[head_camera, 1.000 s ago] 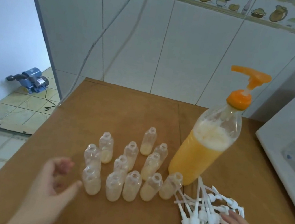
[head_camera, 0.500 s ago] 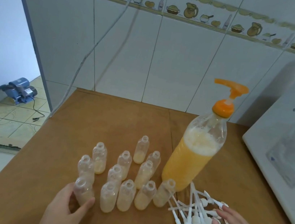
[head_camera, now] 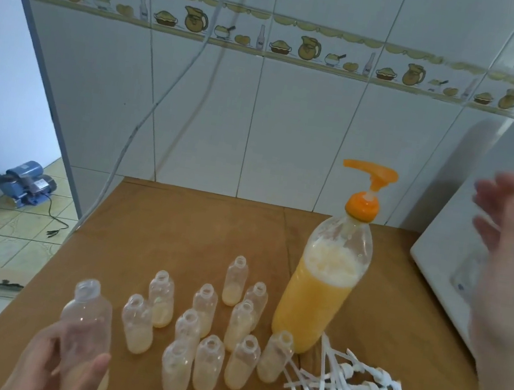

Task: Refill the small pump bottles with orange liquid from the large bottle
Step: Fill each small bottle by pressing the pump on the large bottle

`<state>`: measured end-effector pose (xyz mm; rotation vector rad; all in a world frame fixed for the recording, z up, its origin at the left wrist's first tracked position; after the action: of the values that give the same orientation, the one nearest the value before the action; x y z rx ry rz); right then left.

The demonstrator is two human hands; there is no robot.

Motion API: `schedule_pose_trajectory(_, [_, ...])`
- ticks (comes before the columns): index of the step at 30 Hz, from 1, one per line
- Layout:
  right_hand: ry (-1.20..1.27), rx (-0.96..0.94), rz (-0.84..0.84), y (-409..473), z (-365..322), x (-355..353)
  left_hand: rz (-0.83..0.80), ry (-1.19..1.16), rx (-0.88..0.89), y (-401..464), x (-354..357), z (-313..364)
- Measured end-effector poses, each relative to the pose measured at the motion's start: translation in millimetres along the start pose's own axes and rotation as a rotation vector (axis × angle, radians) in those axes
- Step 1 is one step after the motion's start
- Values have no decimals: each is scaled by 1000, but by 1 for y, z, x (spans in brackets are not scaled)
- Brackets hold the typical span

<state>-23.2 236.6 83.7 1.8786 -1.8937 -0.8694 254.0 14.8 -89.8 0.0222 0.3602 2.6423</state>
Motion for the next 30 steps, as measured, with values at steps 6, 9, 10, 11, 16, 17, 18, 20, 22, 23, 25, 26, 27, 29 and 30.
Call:
schedule_pose_trajectory(6, [-550, -229, -438, -1, -29, 52, -170, -57, 31, 22, 32, 44])
schedule_pose_trajectory(9, [-690, -415, -342, -10, -13, 63, -265, -38, 80, 33, 55, 76])
schedule_pose_trajectory(10, [-662, -417, -324, -6, -10, 63, -280, -39, 95, 37, 63, 85])
schedule_pose_trajectory(11, [-608, -404, -328, -2, -8, 62, -307, -41, 118, 41, 72, 94])
schedule_pose_trajectory(16, [-475, -427, -353, 10, 0, 61, -443, -28, 152, 71, 115, 128])
schedule_pose_trajectory(17, [-460, -451, -337, 9, 2, 61, -452, -21, 150, 77, 123, 131])
schedule_pose_trajectory(18, [-438, -469, -319, 8, 4, 62, -459, -7, 150, 81, 130, 134])
schedule_pose_trajectory(20, [-386, -473, -300, 6, 8, 64, -469, 20, 161, 86, 141, 136])
schedule_pose_trajectory(22, [-352, -468, -286, 5, 9, 66, -481, 34, 156, 89, 150, 136])
schedule_pose_trajectory(23, [-341, -466, -281, 5, 9, 66, -486, 36, 149, 91, 153, 135])
schedule_pose_trajectory(25, [-327, -458, -276, 5, 11, 66, -497, 32, 131, 94, 157, 133])
schedule_pose_trajectory(26, [-326, -454, -275, 6, 12, 65, -501, 36, 128, 95, 157, 132])
schedule_pose_trajectory(27, [-326, -449, -275, 6, 13, 64, -503, 44, 133, 97, 156, 130])
schedule_pose_trajectory(29, [-324, -441, -272, 7, 14, 64, -511, 75, 148, 98, 154, 128])
schedule_pose_trajectory(30, [-323, -438, -268, 6, 14, 64, -511, 87, 153, 97, 153, 127])
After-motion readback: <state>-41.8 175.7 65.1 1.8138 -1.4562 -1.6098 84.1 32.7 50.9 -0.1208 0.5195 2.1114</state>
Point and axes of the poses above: each hand's wrist, its own y-axis towards the middle knuckle, its own x-axis out of the palm, z = x × y, the point moved 1 cm from there along y, towards the middle knuckle, and after that the axes turned 9 degrees about -y, right-handed, at the moved point
